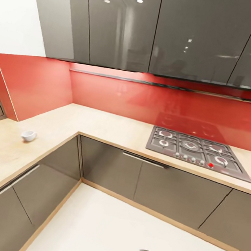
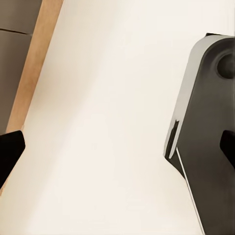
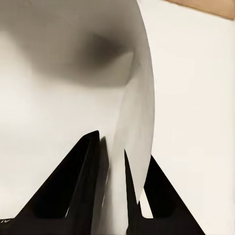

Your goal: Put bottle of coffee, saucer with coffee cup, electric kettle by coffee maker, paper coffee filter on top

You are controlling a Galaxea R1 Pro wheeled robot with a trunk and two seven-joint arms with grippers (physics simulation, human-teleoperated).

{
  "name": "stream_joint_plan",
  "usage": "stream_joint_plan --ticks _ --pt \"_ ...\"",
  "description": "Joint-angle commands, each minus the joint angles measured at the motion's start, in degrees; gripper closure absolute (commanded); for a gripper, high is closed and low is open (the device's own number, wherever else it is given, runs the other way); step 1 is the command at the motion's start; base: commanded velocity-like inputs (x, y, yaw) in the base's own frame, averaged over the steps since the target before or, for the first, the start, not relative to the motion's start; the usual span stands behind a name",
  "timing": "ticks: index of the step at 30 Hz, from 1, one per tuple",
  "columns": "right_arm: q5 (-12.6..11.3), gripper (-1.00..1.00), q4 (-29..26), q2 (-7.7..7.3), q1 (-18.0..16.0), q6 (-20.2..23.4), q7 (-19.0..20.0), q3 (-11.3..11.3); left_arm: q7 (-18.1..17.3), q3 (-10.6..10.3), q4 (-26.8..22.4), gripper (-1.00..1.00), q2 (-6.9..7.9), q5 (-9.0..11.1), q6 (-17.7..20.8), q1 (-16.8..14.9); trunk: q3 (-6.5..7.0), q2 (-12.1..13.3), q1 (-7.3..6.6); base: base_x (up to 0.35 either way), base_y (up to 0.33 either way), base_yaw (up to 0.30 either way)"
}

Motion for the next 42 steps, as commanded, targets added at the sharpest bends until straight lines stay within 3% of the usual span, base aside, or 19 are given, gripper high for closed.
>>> stream_joint_plan --ticks 1,25,33,42 --pt "-0.20 1.00 0.06 0.02 -0.05 -0.21 -0.04 -0.02 -0.02 0.25 -0.05 -1.00 -0.01 0.05 -0.20 0.01 -0.10 -0.10 0.06 0.281 -0.215 0.219" --pt "-0.17 1.00 0.13 0.10 -0.05 -0.21 -0.04 -0.02 0.00 0.23 -0.02 -1.00 0.05 0.05 -0.26 0.01 -0.10 -0.10 0.06 0.249 -0.234 0.274" --pt "-0.17 1.00 0.12 0.10 -0.05 -0.21 -0.04 -0.02 0.00 0.25 0.00 -1.00 0.02 0.05 -0.21 0.01 -0.10 -0.10 0.06 0.065 -0.274 0.278" --pt "-0.17 1.00 0.12 0.10 -0.05 -0.21 -0.04 -0.02 0.00 0.30 -0.01 -1.00 0.07 0.11 -0.29 0.01 -0.10 -0.10 0.06 0.001 -0.042 0.278"
